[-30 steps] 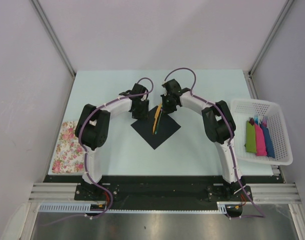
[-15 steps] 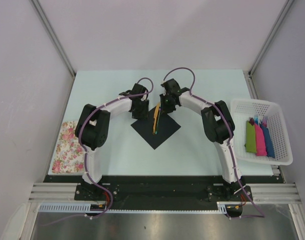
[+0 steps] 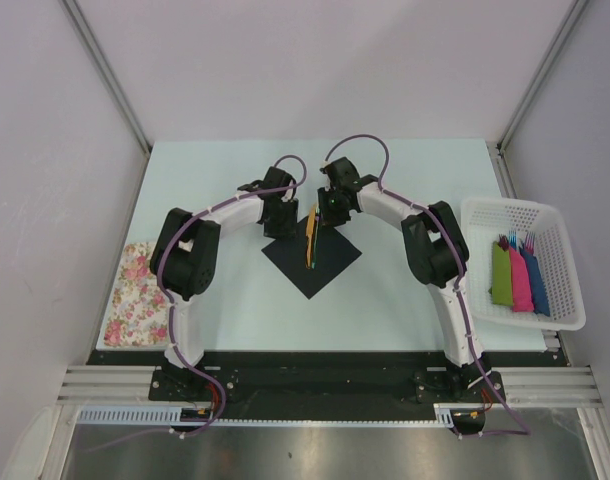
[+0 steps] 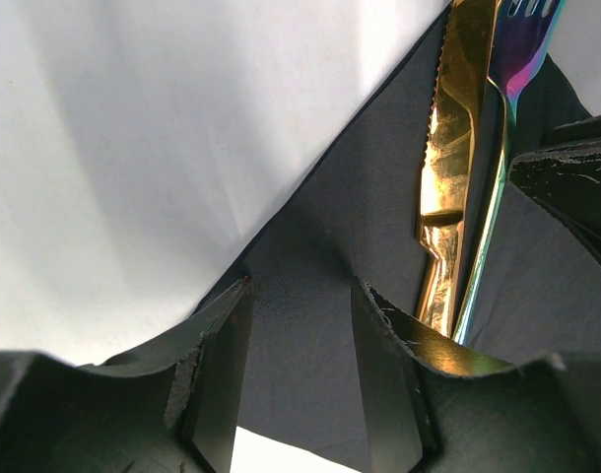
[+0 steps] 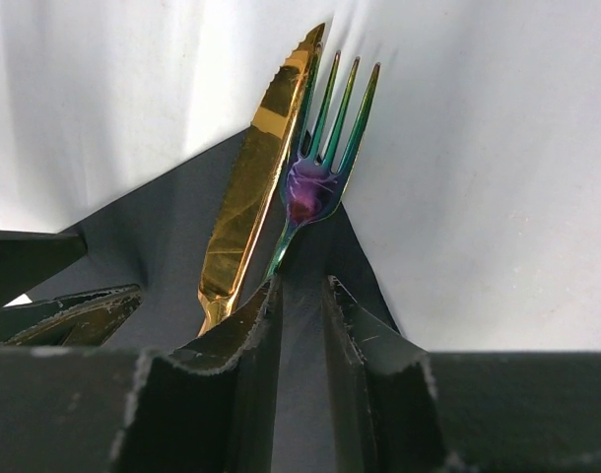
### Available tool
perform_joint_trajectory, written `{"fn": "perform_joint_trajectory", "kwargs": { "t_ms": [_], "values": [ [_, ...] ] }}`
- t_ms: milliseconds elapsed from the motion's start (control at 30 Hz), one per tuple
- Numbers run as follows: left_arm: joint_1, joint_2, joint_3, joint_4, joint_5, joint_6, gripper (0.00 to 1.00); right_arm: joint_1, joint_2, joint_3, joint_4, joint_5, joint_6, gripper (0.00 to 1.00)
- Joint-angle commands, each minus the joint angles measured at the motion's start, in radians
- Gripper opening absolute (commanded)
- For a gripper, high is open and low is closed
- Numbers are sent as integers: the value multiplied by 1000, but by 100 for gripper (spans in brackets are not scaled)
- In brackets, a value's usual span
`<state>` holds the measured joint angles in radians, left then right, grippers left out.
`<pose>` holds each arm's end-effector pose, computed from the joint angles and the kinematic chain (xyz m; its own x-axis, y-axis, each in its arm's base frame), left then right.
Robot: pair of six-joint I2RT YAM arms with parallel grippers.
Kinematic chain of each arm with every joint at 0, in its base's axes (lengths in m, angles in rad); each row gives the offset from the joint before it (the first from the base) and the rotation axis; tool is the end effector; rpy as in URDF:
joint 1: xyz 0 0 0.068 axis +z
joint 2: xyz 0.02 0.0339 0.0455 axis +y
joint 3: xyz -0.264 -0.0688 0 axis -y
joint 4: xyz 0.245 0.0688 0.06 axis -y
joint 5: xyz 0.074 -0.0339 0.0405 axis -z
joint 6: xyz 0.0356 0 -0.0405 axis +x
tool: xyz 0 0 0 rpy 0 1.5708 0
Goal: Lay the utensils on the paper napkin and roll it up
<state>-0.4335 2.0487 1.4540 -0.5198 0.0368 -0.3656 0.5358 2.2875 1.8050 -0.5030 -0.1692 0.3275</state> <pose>0.3863 -0.1802 0.1620 -0.9161 0.0304 -0.3997 0.1145 0.9754 -0.1884 0.4256 0.2597 0.1611 -0.8663 -0.1456 -0.4779 -0.3217 0.8945 0.3106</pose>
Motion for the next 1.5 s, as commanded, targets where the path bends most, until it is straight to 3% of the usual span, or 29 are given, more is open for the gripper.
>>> {"fn": "perform_joint_trajectory", "kwargs": {
  "t_ms": [0, 167, 433, 533, 667, 700, 767, 900, 1033, 1133, 1233, 1467],
  "values": [
    [13, 39, -37, 1, 14, 10, 51, 6, 33, 25, 15, 16, -15, 28],
    [29, -25, -58, 59, 57, 13, 54, -10, -2, 36, 11, 7, -36, 28],
    [47, -306, -176, 285, 173, 128, 68, -51, -126, 51, 40, -119, -70, 34],
    [50, -393, -225, 314, 216, 212, 69, -60, -160, 48, 46, -168, -79, 35],
    [50, -550, -354, 363, 357, 457, 71, -76, -252, -16, 57, -269, -79, 40],
    [49, -594, -392, 382, 470, 517, 72, -80, -269, -39, 67, -315, -79, 46],
    [32, -706, -510, 380, 528, 717, 72, -88, -301, -81, 76, -358, -76, 53],
    [7, -806, -641, 246, 641, 1031, 74, -91, -378, -202, 99, -443, -79, 88],
    [-86, -806, -708, 162, 661, 1231, 74, -89, -401, -280, 112, -481, -74, 100],
    [-174, -776, -741, 207, 602, 1297, 70, -91, -418, -328, 129, -487, -80, 100],
    [-256, -684, -716, 254, 520, 1282, 60, -111, -413, -345, 127, -539, -91, 100],
    [-330, -538, -644, 267, 421, 1312, 37, -157, -408, -351, 135, -590, -85, 99]
  ]
}}
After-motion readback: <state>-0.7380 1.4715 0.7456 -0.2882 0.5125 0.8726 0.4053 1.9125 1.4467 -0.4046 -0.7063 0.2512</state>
